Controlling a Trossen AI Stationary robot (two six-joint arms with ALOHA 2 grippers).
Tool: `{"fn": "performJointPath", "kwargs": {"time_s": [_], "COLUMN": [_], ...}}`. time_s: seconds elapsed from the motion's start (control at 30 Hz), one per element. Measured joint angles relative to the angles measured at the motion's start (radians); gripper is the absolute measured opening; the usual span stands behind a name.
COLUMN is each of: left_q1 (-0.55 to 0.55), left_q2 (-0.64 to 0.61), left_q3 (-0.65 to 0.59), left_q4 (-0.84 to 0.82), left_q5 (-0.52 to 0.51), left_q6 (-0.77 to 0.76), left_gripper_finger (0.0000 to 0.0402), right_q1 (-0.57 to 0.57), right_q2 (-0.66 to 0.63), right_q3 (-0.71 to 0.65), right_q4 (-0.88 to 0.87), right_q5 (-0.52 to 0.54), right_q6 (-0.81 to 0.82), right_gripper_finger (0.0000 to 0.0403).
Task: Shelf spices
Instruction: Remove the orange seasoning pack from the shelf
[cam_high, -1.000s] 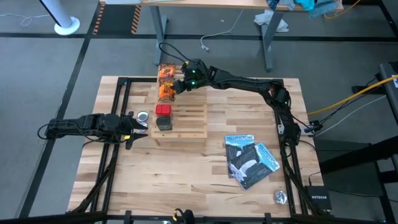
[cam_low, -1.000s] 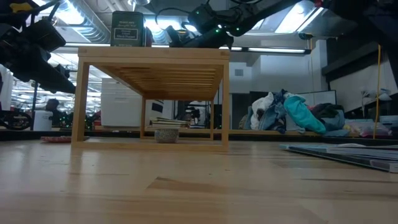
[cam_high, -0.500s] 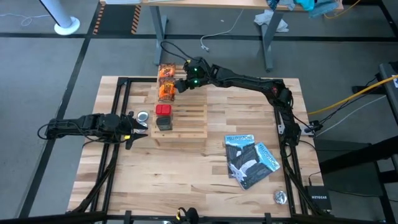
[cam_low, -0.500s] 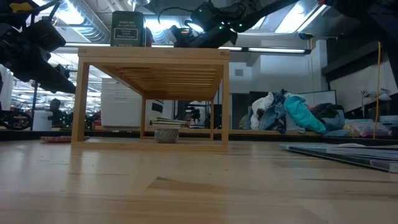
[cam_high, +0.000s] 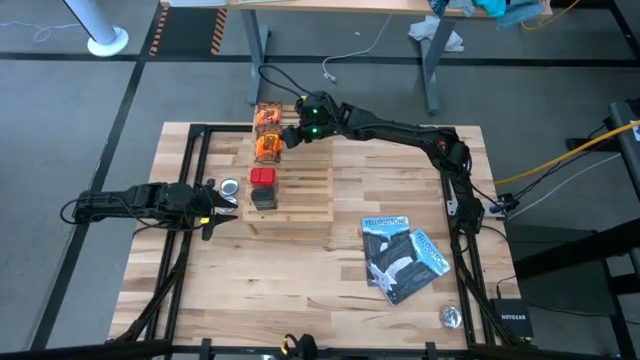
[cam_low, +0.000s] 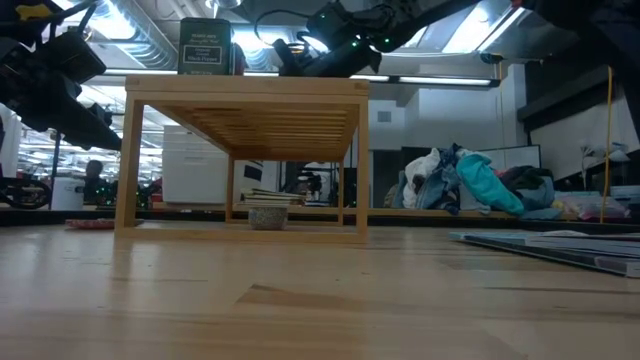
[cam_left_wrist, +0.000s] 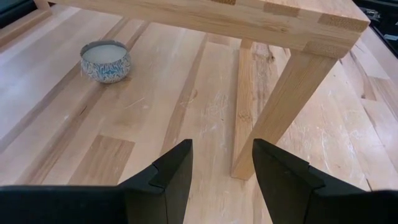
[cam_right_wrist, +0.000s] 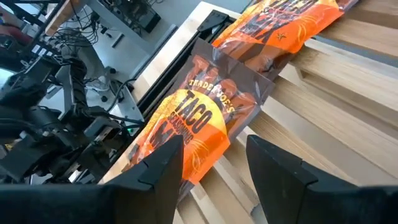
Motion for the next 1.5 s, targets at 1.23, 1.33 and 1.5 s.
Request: {"fn": "performJointPath", "kwargs": {"time_s": [1.23, 1.33, 1.5], "left_q1": [0.0, 0.0, 0.0], "left_q2": [0.0, 0.0, 0.0], "left_q3": [0.0, 0.0, 0.0], "left_q4": [0.0, 0.0, 0.0], "left_q5": [0.0, 0.0, 0.0], "left_q6": [0.0, 0.0, 0.0], "left_gripper_finger": [0.0162, 0.0162, 0.0162], "right_q1": [0.014, 0.014, 0.014], "right_q2": [0.04, 0.04, 0.041], "right_q3": [0.003, 0.003, 0.003], "right_q4": [0.05, 0.051, 0.06], "right_q5": [-0.01, -0.01, -0.008], "right_q6": [0.05, 0.051, 0.083], "right_gripper_finger": [0.0182, 0.0182, 0.0182]}}
